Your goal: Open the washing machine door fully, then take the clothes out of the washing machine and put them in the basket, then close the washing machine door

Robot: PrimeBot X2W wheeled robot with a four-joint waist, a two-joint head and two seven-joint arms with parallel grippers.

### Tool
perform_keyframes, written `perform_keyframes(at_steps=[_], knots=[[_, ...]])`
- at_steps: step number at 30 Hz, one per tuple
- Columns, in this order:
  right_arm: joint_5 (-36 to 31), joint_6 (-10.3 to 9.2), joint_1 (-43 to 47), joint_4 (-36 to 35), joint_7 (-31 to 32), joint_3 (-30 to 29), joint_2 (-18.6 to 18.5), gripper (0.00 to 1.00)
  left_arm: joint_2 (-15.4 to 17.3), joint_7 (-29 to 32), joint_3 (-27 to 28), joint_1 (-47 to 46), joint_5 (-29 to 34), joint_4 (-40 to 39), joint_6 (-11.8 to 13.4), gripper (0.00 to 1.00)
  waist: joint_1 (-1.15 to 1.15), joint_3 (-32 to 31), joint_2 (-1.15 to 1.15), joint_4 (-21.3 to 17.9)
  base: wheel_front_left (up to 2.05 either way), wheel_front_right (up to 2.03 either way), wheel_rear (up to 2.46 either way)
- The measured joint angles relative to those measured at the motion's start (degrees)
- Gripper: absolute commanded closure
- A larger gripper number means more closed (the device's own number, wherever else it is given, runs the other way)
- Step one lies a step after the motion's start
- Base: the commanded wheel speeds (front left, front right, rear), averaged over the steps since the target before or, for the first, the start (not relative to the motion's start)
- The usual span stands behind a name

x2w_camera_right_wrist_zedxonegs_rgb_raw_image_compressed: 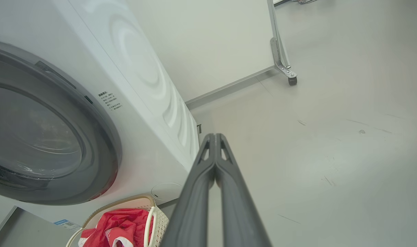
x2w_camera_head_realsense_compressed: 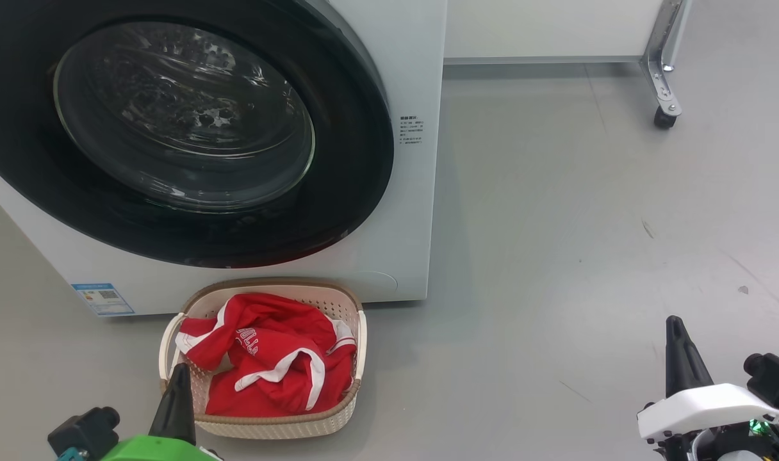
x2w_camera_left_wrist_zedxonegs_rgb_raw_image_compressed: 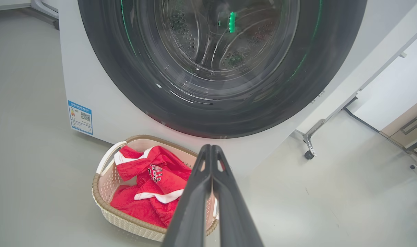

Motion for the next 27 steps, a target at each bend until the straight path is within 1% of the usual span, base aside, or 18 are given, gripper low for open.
perform_keyframes(at_steps=[27], knots=[[19.6,2.53,-2.6,2.5,4.9,-4.2,1.2,1.00,0.4,5.2,2.9,-1.5,-18.5,-0.1,-0.1,1.00,0.00,-0.2,0.00,-0.2,0.00,0.00,0.00]])
